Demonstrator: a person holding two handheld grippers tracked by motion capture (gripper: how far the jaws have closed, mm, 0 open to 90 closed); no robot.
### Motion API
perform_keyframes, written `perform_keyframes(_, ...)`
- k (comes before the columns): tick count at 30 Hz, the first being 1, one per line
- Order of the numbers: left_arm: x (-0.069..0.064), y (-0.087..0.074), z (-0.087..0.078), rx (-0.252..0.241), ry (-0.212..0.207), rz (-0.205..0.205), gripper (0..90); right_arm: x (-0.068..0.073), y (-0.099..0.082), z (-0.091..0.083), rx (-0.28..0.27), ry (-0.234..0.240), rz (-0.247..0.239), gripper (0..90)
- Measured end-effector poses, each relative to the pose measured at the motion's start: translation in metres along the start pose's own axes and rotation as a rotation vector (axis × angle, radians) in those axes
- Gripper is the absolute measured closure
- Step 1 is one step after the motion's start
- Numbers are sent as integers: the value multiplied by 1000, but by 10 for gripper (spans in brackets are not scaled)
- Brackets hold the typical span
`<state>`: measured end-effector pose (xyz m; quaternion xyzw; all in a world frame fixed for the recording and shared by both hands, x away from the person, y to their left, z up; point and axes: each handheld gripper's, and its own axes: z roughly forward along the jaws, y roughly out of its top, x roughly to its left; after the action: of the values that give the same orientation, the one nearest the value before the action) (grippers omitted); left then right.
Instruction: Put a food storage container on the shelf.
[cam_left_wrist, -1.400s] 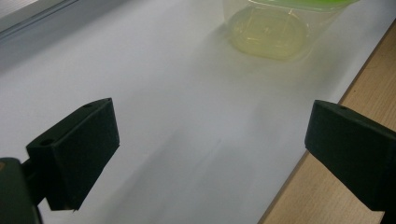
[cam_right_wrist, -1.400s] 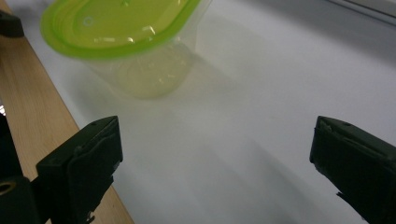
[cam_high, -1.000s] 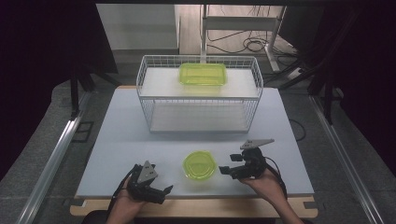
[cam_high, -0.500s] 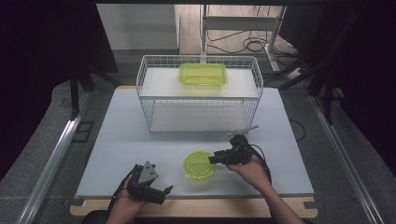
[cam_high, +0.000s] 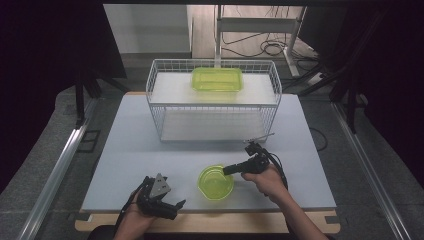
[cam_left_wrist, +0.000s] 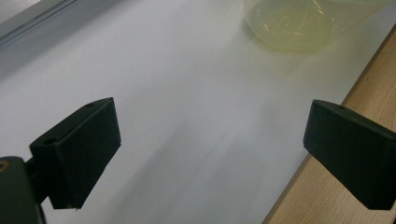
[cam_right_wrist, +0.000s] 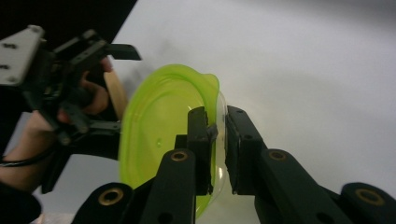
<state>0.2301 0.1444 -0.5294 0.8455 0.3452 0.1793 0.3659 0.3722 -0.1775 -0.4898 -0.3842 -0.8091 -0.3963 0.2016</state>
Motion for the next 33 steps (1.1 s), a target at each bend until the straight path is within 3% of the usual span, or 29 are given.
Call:
perform_keyframes(6,-1,0,0,-2,2,2,39,7,2,-5,-19,-6,-19,817)
perform_keyframes(17,-1,0,0,-1,1,1,39,12,8,-25,-107,33,-23,818)
perform_keyframes(33,-1,1,1,-1,-3,2,39,28,27,-56,-213,51,-48,819)
